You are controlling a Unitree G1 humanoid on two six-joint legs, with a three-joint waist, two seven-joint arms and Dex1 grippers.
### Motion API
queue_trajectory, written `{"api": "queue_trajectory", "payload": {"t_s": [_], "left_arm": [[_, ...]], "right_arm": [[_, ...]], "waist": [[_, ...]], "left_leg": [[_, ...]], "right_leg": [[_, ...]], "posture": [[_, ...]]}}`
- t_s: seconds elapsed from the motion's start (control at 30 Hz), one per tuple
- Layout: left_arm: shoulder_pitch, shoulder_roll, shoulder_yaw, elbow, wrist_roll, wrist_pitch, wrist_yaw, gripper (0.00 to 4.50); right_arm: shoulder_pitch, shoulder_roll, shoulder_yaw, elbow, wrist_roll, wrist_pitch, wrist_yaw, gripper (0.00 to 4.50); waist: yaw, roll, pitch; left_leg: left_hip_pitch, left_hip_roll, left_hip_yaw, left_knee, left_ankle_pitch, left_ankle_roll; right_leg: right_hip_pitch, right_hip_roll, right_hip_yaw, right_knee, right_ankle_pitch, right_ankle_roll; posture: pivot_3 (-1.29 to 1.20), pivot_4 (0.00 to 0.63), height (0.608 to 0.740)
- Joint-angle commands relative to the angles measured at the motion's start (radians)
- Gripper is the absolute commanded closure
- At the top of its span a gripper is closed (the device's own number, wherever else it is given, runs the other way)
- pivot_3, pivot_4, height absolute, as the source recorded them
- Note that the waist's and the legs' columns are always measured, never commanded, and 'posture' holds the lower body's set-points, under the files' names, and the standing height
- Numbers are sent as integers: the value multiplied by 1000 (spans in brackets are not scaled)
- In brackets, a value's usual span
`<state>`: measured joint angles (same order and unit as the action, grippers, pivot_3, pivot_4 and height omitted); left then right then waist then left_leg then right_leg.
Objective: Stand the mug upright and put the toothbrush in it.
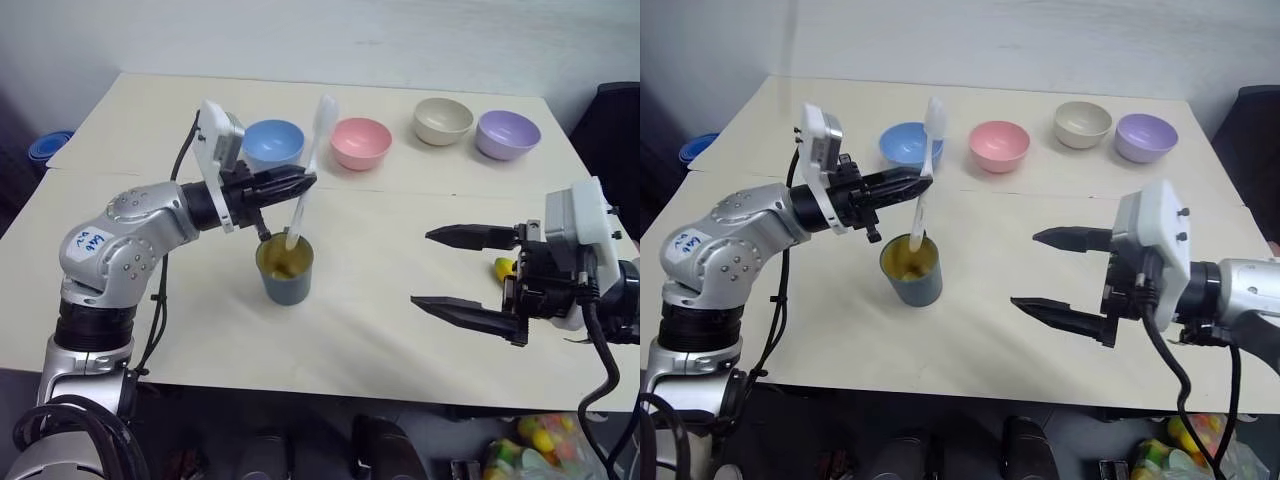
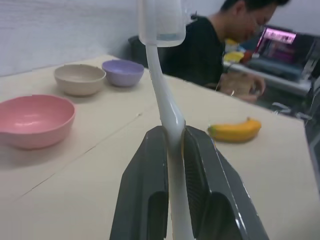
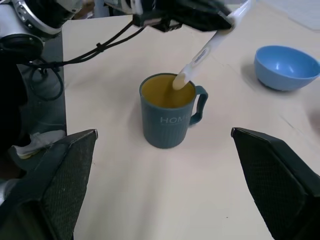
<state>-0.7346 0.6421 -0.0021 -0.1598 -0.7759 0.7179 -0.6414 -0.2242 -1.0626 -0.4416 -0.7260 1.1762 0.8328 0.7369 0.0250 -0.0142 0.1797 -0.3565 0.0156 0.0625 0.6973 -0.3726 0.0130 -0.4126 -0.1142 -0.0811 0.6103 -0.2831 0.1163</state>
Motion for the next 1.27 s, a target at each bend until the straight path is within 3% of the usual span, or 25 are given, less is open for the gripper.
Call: {"api": "queue_trajectory", "payload": {"t_s": [0.03, 0.27, 0.57, 0.63, 0.73, 0.93, 1.1, 1.27], "left_arm": [[15, 1, 2, -35, 51, -42, -37, 4327], [76, -14, 12, -67, 102, -51, -53, 4327], [132, -9, 128, -122, 1, 32, -65, 1480], [124, 35, 171, -119, -38, 65, -101, 887], [115, 181, 227, -94, -56, 82, -234, 66], [222, 553, 234, 96, 124, -125, -625, 66], [251, 666, 253, 177, 124, -109, -766, 66], [289, 649, 294, 167, 142, -159, -763, 66]], "right_arm": [[-5, -8, -32, -13, 5, -24, 3, 0], [-39, -15, -1, 18, -10, -31, 14, 0], [-106, -7, 62, 69, -35, -26, 31, 0], [-106, -10, 70, 87, -47, -27, 49, 0], [-103, -25, 73, 114, -63, -22, 96, 0], [-111, -52, 108, 186, -104, -26, 219, 0], [-109, -40, 133, 209, -155, -39, 268, 0], [-136, -1, 162, 219, -162, -36, 251, 0]], "waist": [[0, 0, 0], [0, 0, 0], [-1, 0, 1], [-2, 0, 1], [-7, 2, 2], [-13, 5, 4], [-3, 7, 6], [-4, 8, 6]], "left_leg": [[0, 0, 0, 0, 0, 1], [-1, 0, 0, 0, -1, 3], [-1, 0, -1, 0, -1, 3], [-1, 0, -1, 0, -1, 3], [-1, 1, 0, 0, -1, 3], [0, 0, 2, -2, -2, 3], [-2, 0, 2, -1, -3, 5], [-4, 0, 3, -1, -4, 6]], "right_leg": [[0, 0, 0, 0, 0, 0], [0, -1, 0, -1, 0, 1], [0, -1, 0, -1, 0, 1], [0, -2, 0, -1, 0, 1], [0, -1, 0, -1, 0, 1], [-1, 0, 0, -3, 0, 0], [-2, -1, 0, -4, -1, -1], [-4, -2, 1, -2, 0, -1]], "posture": [[0, 150, 740], [0, 150, 740], [0, 150, 740], [0, 150, 740], [0, 150, 740], [0, 150, 740], [0, 150, 740], [0, 150, 740]]}}
